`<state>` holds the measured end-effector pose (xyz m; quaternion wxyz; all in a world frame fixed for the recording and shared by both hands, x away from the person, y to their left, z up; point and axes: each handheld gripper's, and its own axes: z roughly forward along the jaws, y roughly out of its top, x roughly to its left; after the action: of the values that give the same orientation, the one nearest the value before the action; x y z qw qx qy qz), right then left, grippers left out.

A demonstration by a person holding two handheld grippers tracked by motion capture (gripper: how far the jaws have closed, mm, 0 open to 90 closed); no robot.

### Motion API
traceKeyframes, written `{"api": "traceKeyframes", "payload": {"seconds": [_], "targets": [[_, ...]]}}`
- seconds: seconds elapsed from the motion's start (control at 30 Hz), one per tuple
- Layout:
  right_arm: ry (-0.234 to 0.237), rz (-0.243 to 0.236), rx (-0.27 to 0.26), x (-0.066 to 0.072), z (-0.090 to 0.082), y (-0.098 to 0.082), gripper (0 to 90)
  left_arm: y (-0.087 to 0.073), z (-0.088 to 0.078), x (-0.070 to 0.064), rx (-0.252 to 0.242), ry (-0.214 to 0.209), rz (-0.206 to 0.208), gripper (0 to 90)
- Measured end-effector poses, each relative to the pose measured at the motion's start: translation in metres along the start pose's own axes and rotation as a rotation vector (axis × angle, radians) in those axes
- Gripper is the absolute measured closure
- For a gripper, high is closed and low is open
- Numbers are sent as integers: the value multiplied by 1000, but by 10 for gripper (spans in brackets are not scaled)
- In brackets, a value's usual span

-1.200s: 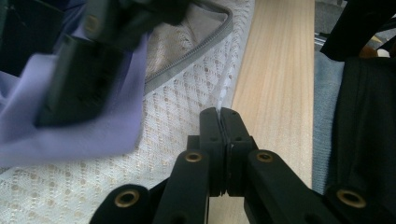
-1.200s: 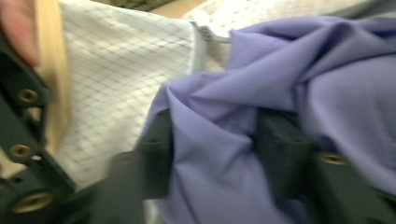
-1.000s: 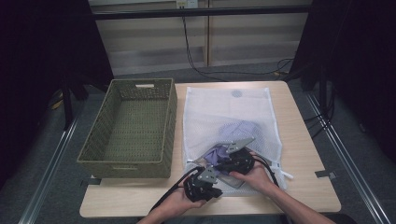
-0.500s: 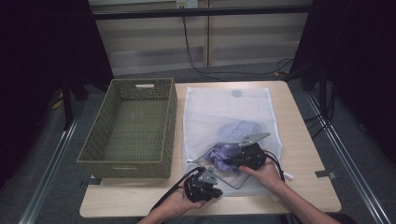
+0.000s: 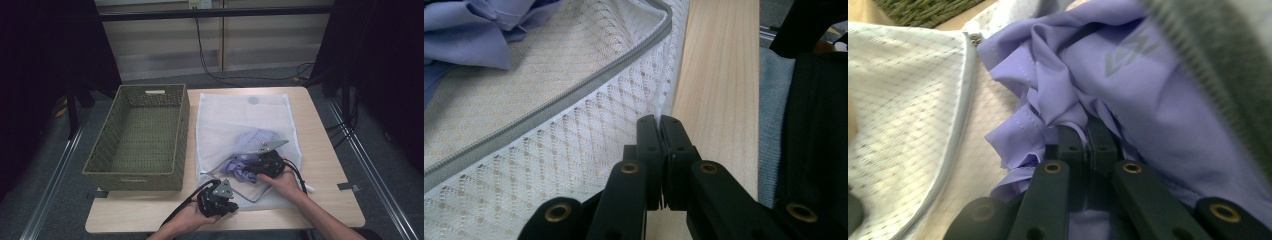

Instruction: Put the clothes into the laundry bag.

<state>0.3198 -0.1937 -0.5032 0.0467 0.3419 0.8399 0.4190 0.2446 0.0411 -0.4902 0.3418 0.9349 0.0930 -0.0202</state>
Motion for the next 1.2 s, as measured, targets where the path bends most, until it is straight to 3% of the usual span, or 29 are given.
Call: {"api": "traceKeyframes", "payload": {"seconds": [0.07,0.1,0.2,0.23,0.27,0.63,0.8,1.2], "targets": [[-16,14,-5,-3,2,0,885,-1,1,2,-18,-41,-5,883],[-17,23,-9,-5,3,-1,885,-2,3,2,-47,-37,-18,883],[-32,32,-13,-8,4,1,885,0,3,4,-33,-46,-22,884],[-30,29,-18,-10,5,1,885,1,2,3,-9,-20,-12,884],[-33,38,-19,-11,5,1,885,0,2,4,-24,-48,-19,884],[-60,80,-39,-26,12,9,883,-1,4,2,-50,-50,-22,883],[-75,135,-77,-37,18,13,881,-1,4,3,-46,-50,-21,883],[-116,168,-81,-52,25,25,879,0,4,3,-42,-54,-14,884]]}}
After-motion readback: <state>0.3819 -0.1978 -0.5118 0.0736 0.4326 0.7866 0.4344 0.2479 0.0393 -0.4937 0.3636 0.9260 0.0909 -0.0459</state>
